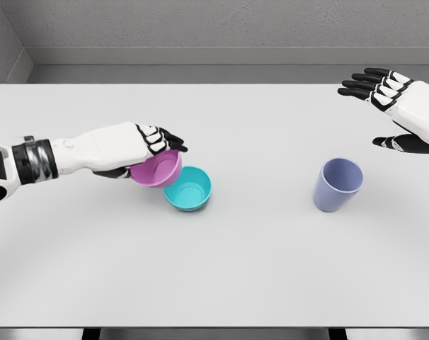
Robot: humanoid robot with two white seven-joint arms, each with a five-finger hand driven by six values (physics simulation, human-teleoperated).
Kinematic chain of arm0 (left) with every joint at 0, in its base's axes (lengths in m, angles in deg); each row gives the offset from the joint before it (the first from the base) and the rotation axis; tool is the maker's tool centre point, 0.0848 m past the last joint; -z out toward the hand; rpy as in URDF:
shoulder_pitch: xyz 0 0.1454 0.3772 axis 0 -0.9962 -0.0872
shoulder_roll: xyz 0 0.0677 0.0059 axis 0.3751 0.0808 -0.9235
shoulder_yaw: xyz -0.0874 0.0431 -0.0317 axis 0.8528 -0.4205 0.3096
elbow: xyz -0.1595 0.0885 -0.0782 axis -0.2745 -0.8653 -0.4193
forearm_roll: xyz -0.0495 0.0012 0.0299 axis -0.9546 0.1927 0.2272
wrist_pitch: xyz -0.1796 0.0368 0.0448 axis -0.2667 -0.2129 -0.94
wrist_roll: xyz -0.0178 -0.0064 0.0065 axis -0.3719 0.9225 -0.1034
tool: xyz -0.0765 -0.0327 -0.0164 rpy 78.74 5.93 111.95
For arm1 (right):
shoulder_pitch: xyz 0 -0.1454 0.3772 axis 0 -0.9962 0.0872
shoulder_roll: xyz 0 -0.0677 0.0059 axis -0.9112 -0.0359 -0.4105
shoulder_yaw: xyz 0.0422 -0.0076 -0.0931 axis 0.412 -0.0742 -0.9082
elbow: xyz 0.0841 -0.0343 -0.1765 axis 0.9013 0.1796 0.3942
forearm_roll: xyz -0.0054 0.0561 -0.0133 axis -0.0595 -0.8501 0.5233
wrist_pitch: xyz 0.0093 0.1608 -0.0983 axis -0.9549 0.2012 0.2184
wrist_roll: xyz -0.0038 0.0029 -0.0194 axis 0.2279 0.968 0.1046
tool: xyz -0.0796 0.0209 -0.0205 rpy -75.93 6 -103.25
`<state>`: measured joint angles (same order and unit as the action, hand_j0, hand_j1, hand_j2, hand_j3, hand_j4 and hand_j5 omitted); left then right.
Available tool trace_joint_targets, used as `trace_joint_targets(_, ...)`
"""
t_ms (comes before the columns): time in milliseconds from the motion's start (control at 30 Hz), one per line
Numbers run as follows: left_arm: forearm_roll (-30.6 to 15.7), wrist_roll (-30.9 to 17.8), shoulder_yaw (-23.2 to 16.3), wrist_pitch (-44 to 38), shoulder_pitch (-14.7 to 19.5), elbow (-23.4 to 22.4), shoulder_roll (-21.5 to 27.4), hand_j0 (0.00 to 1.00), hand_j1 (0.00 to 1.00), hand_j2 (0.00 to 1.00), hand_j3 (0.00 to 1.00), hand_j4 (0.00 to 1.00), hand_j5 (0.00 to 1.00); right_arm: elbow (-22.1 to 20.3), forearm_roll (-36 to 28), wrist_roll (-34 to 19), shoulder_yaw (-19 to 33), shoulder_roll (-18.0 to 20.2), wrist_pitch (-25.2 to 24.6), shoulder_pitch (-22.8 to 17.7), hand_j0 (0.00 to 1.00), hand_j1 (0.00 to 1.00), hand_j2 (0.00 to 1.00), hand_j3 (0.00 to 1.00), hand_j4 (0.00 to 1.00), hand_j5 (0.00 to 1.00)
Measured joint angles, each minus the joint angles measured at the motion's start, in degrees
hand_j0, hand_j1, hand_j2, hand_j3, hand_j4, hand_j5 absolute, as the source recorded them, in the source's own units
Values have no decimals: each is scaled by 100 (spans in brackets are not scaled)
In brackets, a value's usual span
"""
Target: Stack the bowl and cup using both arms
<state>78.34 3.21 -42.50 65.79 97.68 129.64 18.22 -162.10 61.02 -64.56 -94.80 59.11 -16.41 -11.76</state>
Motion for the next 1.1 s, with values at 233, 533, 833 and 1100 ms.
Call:
trace_joint_targets(233,223,-12,-200,-2,53,-29,-251,62,62,62,62,62,62,0,1,-1,4,0,0,0,100,100,100,100,100,100)
trace_joint_targets(533,525,-17,-410,-2,167,-122,-524,64,64,64,64,64,64,0,1,-1,9,0,0,0,100,100,100,100,100,100)
trace_joint_targets(833,651,-31,-512,-4,176,-186,-579,86,86,86,86,86,86,0,1,-1,9,2,0,0,100,100,100,100,100,100)
trace_joint_targets(1100,722,-27,-518,-4,176,-220,-588,100,100,100,100,100,100,3,0,-2,9,0,0,0,100,100,100,100,100,100)
